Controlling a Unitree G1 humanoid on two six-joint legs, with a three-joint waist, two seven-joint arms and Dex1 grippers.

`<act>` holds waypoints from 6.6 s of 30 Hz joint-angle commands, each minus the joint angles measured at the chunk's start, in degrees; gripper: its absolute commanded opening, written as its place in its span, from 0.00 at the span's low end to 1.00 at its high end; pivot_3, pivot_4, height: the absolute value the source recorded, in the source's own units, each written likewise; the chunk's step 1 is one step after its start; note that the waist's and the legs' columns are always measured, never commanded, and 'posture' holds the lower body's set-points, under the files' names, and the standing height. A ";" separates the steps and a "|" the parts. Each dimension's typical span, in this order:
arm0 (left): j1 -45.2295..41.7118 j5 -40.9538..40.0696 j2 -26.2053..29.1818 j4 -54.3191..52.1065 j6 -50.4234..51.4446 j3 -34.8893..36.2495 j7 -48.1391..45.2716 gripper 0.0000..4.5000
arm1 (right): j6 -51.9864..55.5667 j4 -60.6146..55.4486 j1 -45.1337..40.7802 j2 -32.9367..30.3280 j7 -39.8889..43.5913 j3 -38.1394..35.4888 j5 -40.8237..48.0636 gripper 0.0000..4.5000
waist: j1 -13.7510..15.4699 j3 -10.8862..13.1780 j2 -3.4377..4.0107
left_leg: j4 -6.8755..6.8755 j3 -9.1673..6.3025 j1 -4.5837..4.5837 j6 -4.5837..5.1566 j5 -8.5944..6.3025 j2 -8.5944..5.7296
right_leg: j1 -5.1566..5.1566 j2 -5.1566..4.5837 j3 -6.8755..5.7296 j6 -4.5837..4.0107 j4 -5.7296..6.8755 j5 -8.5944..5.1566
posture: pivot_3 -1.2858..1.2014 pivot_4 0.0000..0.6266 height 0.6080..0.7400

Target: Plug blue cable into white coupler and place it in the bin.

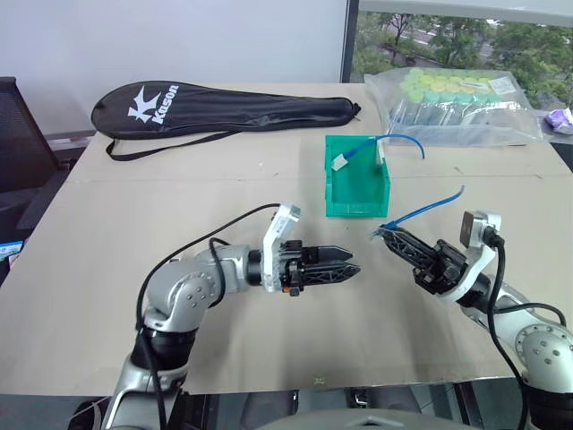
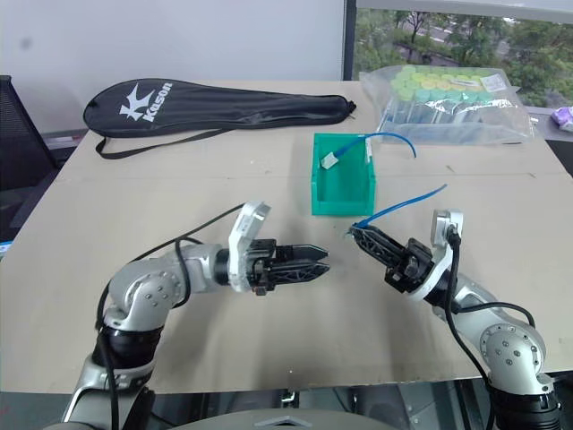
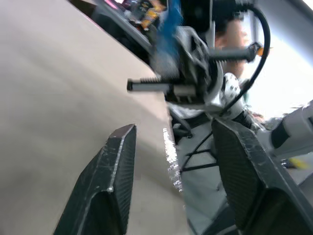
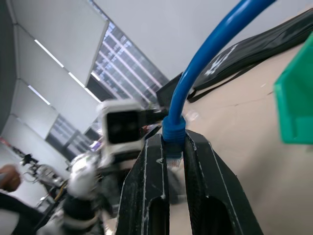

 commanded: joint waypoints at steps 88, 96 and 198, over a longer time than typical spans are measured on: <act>31.08 41.77 -15.98 10.30 -52.19 16.54 44.24 0.11 | -5.25 4.86 -5.47 6.75 4.92 3.04 -17.18 0.00 | 0.10 -0.27 0.31 | -0.08 0.18 0.00 0.19 -0.12 -0.09 | -0.02 -0.52 -0.31 -0.20 -0.15 -0.13 | 0.52 0.24 1.00; 20.29 36.48 -5.89 13.62 -51.44 2.54 18.91 0.11 | -6.84 3.48 -6.55 5.19 6.68 4.42 -20.70 0.00 | 0.17 -0.26 0.30 | -0.05 0.20 -0.07 0.19 -0.12 -0.13 | -0.02 -0.57 -0.36 -0.21 -0.21 -0.13 | 0.52 0.24 1.00; -4.60 35.58 1.44 32.88 -52.06 -9.40 -21.47 0.71 | -26.03 14.13 -18.58 -3.50 24.51 15.77 -47.29 0.00 | -0.82 -0.83 0.32 | -0.12 0.23 -0.02 0.31 -0.19 0.23 | -0.02 -0.03 -0.21 0.01 -0.29 0.01 | 0.52 0.24 1.00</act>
